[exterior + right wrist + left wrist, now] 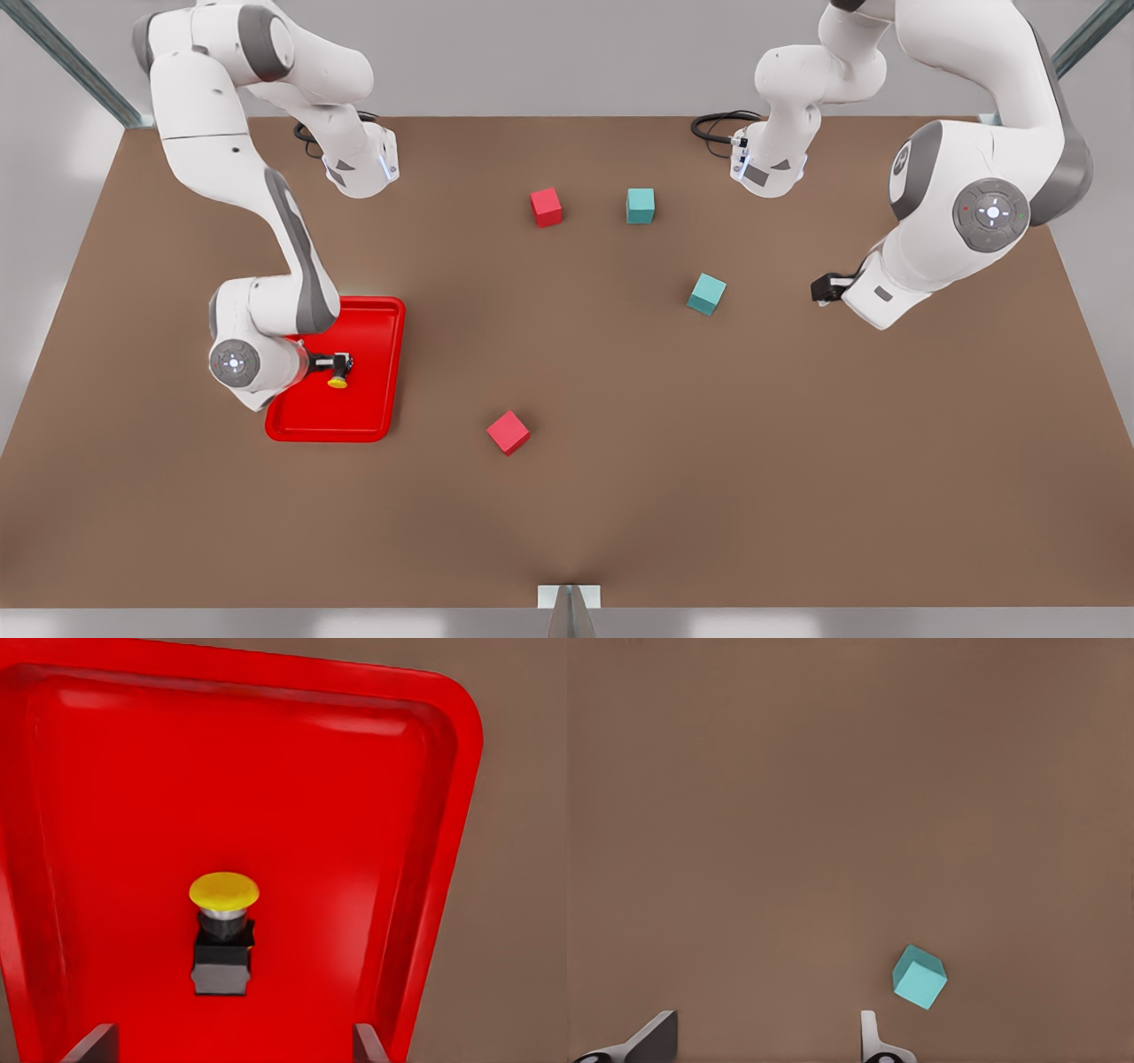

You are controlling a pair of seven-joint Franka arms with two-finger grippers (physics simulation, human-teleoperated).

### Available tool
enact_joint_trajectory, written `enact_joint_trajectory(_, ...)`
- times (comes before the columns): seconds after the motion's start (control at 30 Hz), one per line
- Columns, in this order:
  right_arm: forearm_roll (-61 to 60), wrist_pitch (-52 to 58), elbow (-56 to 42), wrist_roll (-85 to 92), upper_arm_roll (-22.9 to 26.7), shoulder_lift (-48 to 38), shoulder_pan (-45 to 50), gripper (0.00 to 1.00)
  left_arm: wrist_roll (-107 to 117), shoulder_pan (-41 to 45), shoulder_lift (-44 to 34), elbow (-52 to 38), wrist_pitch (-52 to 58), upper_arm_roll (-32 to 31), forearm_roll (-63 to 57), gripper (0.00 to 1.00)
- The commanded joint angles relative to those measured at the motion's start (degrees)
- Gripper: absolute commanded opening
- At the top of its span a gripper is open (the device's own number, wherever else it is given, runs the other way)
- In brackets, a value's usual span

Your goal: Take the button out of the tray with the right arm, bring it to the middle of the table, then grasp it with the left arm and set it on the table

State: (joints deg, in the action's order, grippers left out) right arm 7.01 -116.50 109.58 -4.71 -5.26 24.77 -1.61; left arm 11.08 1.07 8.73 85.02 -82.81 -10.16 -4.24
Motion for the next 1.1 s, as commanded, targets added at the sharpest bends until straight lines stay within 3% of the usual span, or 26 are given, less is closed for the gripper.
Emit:
enact_joint_trajectory(0.0, 0.2, -19.0, 2.8, 1.2, 0.0, 0.0, -0.3, 1.00, 0.8, 0.0, 0.2, 0.0, -0.2, 0.0, -0.1, 1.00)
enact_joint_trajectory(0.3, -0.1, -27.9, 6.0, -4.0, -0.1, 3.5, 0.1, 1.00, 0.8, 0.1, 0.6, 0.0, -0.2, -0.1, 0.0, 1.00)
enact_joint_trajectory(0.47, -0.2, -27.8, 6.1, -4.3, -0.2, 4.2, 0.1, 1.00, 1.2, 0.2, 0.6, 0.0, 0.0, -0.1, -0.1, 1.00)
enact_joint_trajectory(0.67, -0.1, -27.7, 14.7, -4.3, -0.5, 0.0, -0.5, 1.00, 1.3, 0.3, 0.6, 0.1, 0.4, -0.1, -0.1, 1.00)
enact_joint_trajectory(1.07, -0.1, -32.2, 14.6, -4.4, -0.8, 0.8, -0.7, 1.00, 1.3, 0.1, 1.4, 0.1, 0.6, -0.1, 0.0, 1.00)
